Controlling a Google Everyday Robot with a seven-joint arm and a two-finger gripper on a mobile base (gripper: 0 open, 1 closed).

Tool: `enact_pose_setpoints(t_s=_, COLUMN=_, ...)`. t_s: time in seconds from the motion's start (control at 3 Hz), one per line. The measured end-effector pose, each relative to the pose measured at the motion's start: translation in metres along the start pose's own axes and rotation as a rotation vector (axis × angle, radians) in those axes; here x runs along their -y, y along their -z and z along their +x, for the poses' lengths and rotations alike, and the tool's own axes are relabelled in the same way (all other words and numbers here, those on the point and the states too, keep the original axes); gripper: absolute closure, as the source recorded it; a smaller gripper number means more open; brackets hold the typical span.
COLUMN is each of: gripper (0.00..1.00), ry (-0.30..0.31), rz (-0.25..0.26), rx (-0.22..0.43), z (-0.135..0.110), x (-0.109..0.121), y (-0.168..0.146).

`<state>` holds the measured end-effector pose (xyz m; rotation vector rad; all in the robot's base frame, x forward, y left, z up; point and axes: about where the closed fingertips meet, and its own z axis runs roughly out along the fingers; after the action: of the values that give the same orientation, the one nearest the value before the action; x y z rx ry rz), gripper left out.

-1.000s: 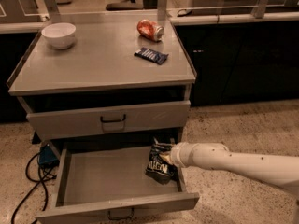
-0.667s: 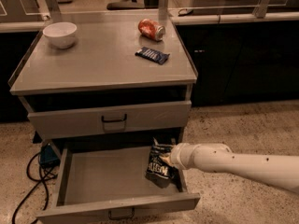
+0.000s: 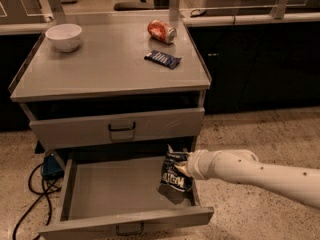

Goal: Pick blue chip bag from middle drawer and place on counter

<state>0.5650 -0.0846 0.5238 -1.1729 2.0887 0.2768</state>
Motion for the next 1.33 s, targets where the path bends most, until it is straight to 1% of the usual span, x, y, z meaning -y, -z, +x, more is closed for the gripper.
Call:
enact_pose_setpoints(t_s=0.33, gripper=1.00, ry=0.060, rz=0.059, rx=0.019, z=-0.057, x=0.019, y=0.099)
enact_pose_setpoints(t_s=0.67, gripper=1.00, ry=0.102, rz=0.073, rx=-0.014, z=-0.072, x=0.028, y=0.161)
enact_pose_setpoints(t_s=1.0, gripper=1.00, ry=0.101, rz=0.062, rx=-0.024, z=-0.069, x=0.025, y=0.161)
enact_pose_setpoints(t_s=1.33, gripper=1.00, ry=0.091, rz=0.044, rx=-0.029, z=-0.074, x=0.022, y=0.169)
